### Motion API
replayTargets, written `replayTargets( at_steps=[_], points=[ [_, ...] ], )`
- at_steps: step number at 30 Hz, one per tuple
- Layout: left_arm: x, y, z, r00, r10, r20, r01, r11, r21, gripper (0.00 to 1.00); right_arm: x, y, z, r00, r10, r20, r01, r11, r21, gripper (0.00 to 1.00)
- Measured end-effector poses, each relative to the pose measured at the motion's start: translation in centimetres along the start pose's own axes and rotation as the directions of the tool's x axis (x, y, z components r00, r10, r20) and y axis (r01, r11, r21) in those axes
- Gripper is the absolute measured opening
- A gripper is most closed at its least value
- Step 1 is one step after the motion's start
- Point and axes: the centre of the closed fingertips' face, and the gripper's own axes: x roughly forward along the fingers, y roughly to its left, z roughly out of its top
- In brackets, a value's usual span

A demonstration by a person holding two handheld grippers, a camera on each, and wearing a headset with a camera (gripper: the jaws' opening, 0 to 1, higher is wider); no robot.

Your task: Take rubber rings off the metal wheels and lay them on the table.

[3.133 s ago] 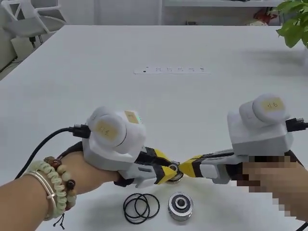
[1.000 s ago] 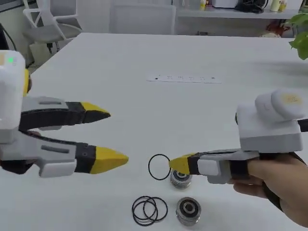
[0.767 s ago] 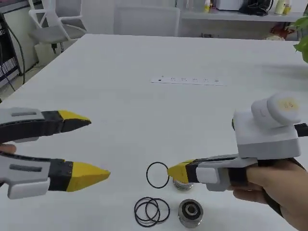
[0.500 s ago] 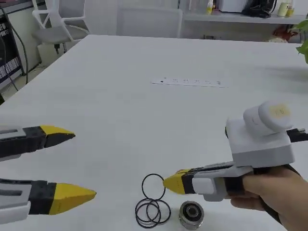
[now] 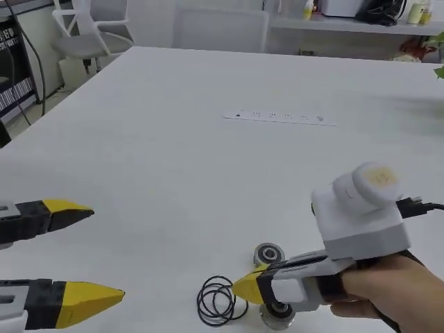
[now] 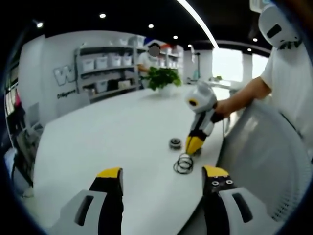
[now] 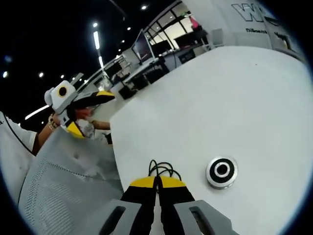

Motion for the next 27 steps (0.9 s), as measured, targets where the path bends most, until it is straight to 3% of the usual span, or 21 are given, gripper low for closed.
replayTargets(
  at_steps=[8,23,27],
  points=[
    [0.1,-0.3,-0.5,1.0000,-0.003,-0.001,0.003,1.000,-0.018,0.65,0.1,-0.9,-0.3,0.9987,-0.047,-0.022,0.046,0.998,-0.041,0.00],
    [-0.2,0.0,-0.5,0.9998,0.022,0.005,-0.022,0.999,-0.026,0.63,-0.7,-1.3,-0.3,0.9955,-0.090,-0.029,0.087,0.991,-0.098,0.12],
    [-0.2,-0.1,-0.6,0.9999,0.014,0.006,-0.014,0.999,-0.029,0.63,-1.3,-1.5,-0.6,0.9915,-0.120,-0.050,0.110,0.980,-0.163,0.15]
  ],
)
